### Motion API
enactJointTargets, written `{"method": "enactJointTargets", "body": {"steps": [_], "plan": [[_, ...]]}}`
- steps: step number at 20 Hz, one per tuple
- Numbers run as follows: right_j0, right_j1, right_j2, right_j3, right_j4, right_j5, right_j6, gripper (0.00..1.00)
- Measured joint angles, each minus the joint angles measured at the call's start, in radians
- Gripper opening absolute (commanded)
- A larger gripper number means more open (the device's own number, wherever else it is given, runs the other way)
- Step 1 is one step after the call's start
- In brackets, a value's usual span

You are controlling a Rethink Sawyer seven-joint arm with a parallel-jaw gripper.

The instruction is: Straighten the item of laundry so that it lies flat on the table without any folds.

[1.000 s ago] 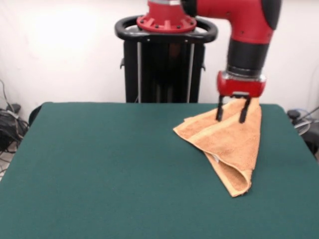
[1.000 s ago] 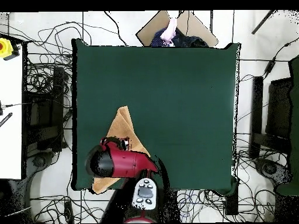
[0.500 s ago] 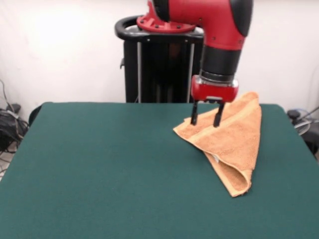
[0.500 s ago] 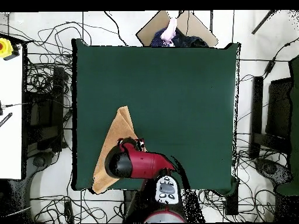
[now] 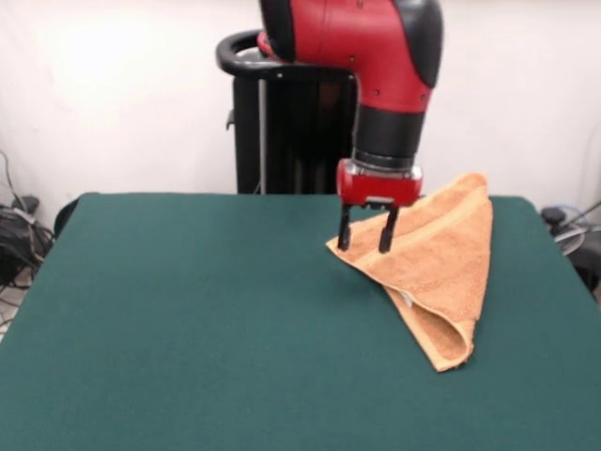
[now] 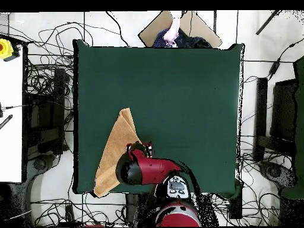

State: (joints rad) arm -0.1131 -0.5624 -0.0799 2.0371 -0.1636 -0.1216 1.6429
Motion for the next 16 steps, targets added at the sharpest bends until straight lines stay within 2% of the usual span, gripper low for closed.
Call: {"method": "enactJointTargets", "body": {"steps": [5,9,16], "plan": [[-0.027,0.091,0.004,0.002,-0.047,-0.085,0.000,1.00],[-0.057,0.144,0.015,0.019,-0.081,-0.091,0.000,1.00],[-0.083,0.142,0.026,0.034,-0.097,-0.099,0.000,1.00]]}}
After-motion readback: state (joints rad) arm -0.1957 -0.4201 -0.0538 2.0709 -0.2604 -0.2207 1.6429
